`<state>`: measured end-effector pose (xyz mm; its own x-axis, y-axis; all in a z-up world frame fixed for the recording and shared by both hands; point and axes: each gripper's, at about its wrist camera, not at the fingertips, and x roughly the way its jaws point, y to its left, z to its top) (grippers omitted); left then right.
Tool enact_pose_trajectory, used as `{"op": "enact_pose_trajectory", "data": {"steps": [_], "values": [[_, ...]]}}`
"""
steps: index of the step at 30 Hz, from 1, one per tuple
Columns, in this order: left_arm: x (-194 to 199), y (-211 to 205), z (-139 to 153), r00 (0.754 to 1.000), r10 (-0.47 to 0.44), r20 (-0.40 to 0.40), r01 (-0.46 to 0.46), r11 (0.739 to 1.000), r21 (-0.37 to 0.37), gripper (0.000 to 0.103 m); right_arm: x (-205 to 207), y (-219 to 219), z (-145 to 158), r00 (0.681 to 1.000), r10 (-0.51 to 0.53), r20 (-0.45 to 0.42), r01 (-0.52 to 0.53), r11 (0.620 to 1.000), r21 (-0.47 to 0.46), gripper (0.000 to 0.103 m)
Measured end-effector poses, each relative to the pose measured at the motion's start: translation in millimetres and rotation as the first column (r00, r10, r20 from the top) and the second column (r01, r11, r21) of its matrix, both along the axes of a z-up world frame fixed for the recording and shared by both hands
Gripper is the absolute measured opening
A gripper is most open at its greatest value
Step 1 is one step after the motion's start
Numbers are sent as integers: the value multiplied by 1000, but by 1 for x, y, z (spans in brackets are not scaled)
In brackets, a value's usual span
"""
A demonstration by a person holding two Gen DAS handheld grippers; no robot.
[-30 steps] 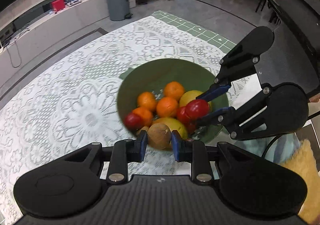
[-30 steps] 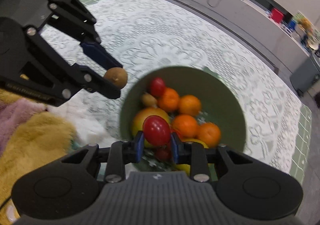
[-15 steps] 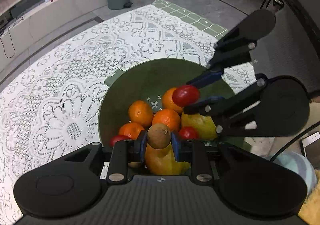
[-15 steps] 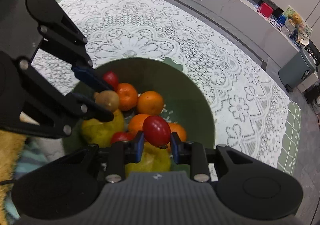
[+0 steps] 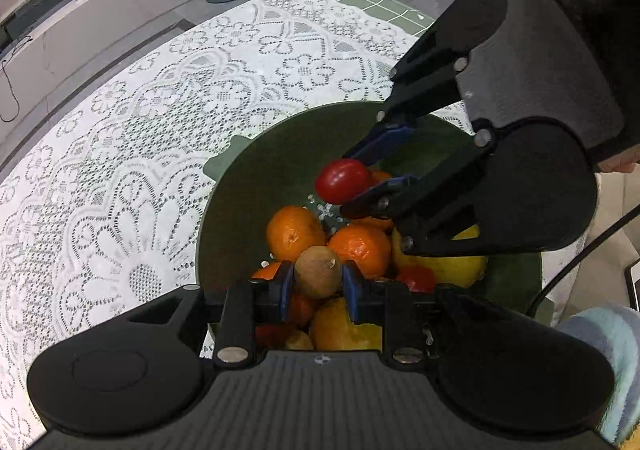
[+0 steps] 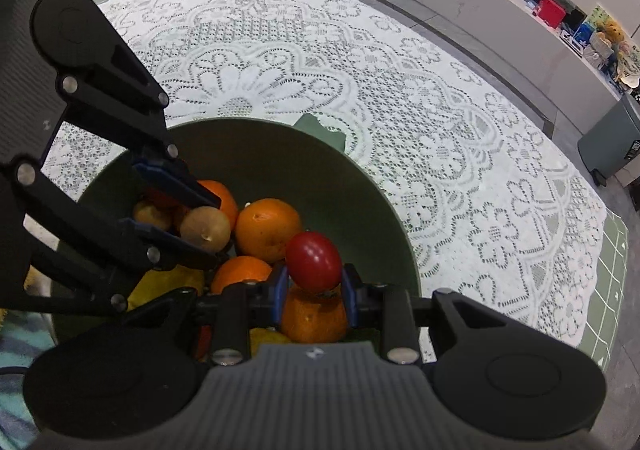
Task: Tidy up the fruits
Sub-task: 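Lower the tomato and kiwi into the colander and open both tools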
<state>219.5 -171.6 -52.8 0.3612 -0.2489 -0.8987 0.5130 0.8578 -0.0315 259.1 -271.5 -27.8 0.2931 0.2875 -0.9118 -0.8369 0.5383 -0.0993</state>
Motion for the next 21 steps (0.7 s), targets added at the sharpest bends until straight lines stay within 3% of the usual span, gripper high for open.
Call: {"op": "enact_pose_trajectory", "data": {"steps": [18, 21], "values": [[-2, -2, 5, 1000, -7, -9, 7, 1000, -12, 30, 5, 7, -13, 1000, 2, -6, -2, 1000, -29, 26], [-3, -3, 5, 1000, -20, -4, 20, 1000, -6, 34, 3, 7, -11, 1000, 2, -1, -2, 999, -33, 26]]}}
